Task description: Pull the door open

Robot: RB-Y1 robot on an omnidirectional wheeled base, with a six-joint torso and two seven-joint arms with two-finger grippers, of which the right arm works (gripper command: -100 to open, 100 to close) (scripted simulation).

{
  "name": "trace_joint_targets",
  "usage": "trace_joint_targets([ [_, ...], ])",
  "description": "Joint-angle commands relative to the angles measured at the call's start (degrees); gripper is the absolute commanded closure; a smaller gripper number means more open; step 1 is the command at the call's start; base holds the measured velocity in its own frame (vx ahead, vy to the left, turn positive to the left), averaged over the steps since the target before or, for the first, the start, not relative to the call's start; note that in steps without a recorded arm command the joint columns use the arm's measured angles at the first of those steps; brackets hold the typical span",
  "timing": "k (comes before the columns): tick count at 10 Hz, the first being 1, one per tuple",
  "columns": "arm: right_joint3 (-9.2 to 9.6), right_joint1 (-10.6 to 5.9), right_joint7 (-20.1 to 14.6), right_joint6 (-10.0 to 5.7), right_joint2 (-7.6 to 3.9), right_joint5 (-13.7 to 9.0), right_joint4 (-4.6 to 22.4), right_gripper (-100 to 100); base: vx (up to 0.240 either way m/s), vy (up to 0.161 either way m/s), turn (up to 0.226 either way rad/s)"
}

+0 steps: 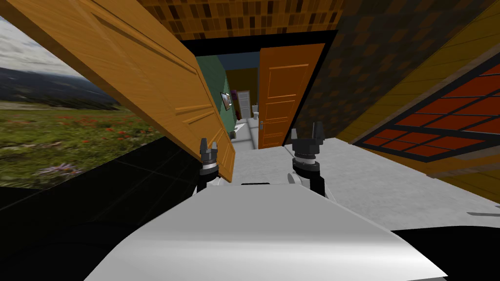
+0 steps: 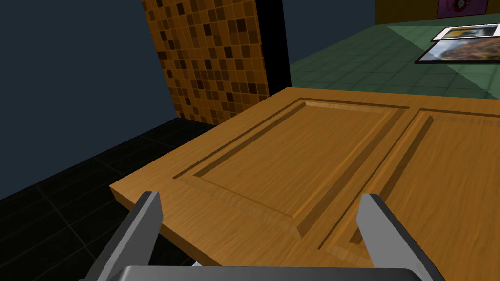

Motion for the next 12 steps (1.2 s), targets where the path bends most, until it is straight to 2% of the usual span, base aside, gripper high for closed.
trace_joint_targets([
  [1,-0.09,-1.19,-0.01,0.08,-0.26,-0.1,2.08,-100,0.04,-0.037,0.011],
  [8,-0.51,-6.79,-0.04,0.47,-1.28,-0.59,11.82,-100,0.099,-0.017,0.012],
  [9,-0.51,-6.79,-0.04,0.47,-1.28,-0.59,11.82,-100,0.053,-0.014,0.004],
  [12,-0.73,-9.81,-0.06,0.68,-1.76,-0.85,17.07,-100,0.059,-0.013,0.013],
])
